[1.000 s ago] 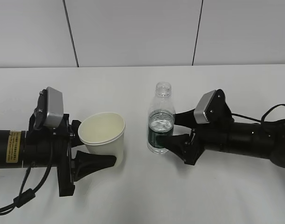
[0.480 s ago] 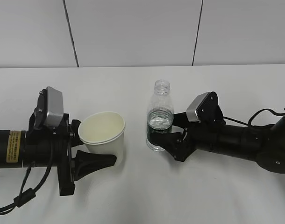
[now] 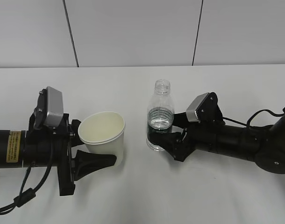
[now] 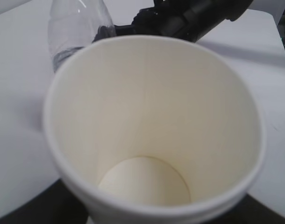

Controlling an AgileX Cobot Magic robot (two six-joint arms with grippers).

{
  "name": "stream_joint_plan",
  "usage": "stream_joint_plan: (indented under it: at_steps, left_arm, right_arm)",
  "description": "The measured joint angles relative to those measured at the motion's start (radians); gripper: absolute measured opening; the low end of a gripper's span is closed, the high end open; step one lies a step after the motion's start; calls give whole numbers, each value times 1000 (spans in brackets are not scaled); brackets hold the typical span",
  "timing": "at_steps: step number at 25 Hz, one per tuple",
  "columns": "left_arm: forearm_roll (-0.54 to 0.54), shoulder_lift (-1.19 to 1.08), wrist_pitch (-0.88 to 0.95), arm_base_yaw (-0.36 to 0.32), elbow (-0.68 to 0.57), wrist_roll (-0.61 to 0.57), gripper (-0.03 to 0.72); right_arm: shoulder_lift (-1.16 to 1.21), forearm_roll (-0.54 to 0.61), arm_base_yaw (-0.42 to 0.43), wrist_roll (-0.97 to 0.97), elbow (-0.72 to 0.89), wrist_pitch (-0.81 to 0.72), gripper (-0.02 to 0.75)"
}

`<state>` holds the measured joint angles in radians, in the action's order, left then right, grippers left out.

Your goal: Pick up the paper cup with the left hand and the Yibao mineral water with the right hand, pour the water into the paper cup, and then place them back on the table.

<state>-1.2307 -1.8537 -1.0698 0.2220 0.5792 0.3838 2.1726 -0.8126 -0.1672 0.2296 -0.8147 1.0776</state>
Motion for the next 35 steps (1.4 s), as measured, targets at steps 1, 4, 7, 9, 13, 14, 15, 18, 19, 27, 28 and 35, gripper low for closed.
stream_joint_plan:
  at_steps: [1,4,7,9,13,14,15,18,19,27,28,35]
  left_arm:
    - [0,0,0,0,0,0,431]
    - [0,0,0,0,0,0,431]
    - [0,0,0,0,0,0,431]
    - [0,0,0,0,0,0,431]
    - [0,0,0,0,0,0,431]
    - [0,0,0,0,0,0,431]
    - [0,0,0,0,0,0,431]
    - [0,0,0,0,0,0,431]
    - [0,0,0,0,0,0,431]
    - [-5,0,0,25,1,0,431]
    - [-15,0,2,38,4,0,431]
    - [-11,0,17,80,25,0,431]
  right_arm:
    - [0,0,0,0,0,0,593]
    - [0,0,0,0,0,0,568]
    - [0,5,0,0,0,0,521]
    - [0,11,0,0,0,0,505]
    - [0,21,0,0,0,0,496]
    - [0,22,0,0,0,0,495]
    - [0,22,0,0,0,0,494]
    - [0,22,0,0,0,0,487]
    - [0,22,0,0,0,0,481]
    - [0,26,0,0,0,0,393]
    - [0,26,0,0,0,0,393]
    - [0,26,0,-3,0,0,384]
